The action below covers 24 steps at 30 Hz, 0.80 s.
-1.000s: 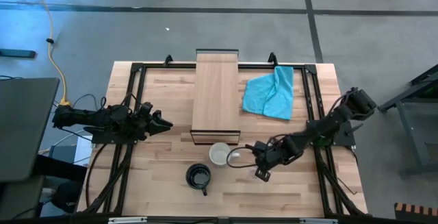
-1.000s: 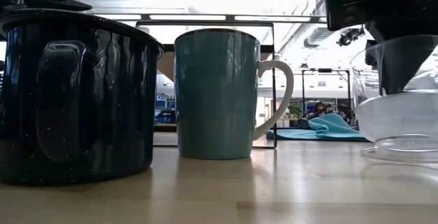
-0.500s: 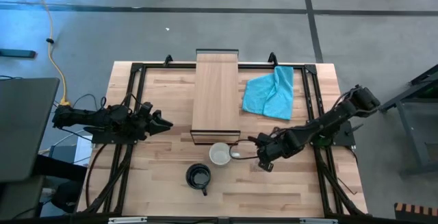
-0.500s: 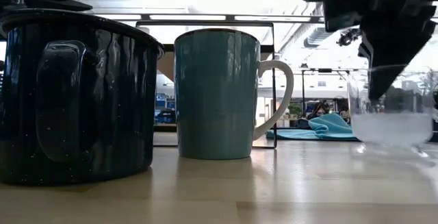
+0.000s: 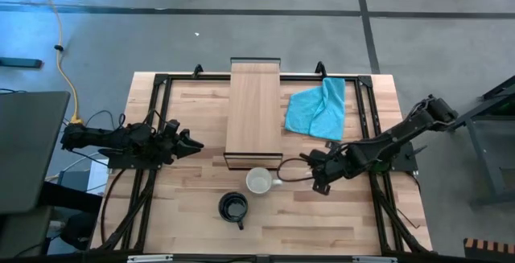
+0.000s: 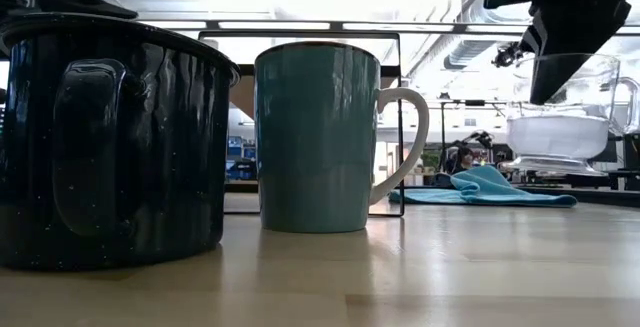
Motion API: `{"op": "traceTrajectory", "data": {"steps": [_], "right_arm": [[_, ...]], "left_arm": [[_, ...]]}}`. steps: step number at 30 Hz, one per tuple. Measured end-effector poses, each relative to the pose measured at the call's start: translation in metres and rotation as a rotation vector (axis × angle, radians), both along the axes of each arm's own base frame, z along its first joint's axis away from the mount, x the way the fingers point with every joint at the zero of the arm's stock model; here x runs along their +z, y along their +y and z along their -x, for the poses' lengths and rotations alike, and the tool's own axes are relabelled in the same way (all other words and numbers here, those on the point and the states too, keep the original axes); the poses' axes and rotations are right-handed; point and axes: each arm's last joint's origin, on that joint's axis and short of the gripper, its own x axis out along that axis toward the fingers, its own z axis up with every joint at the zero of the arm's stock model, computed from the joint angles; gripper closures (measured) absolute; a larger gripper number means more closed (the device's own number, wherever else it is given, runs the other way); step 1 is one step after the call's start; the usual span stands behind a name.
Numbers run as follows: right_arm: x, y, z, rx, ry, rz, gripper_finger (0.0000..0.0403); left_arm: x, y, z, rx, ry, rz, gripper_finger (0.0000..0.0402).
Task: Stack small to large cups/mugs on shelf
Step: Put the transparent mug on the shelf
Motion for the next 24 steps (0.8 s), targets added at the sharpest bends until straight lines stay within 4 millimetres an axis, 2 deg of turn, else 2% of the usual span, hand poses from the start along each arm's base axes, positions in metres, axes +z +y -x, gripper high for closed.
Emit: {"op": "traceTrajectory", "data": {"steps": [6,11,16,24], "right_arm": [[0.002,-0.007,-0.002,0.034,0.02,-0.006,0.0403],[0.013,-0.021,-0.009,0.05,0.028,-0.056,0.0403],[0.034,-0.039,-0.017,0.063,0.033,-0.067,0.0403],[0.078,-0.071,-0.019,0.086,0.048,-0.021,0.0403]], "left_arm": [[0.0,0.0,0.0,0.0,-0.001,0.011,0.025],[0.0,0.0,0.0,0.009,-0.001,0.012,0.025],[0.0,0.001,0.0,0.034,-0.005,0.012,0.025],[0.001,0.002,0.0,0.056,-0.01,0.012,0.025]]}}
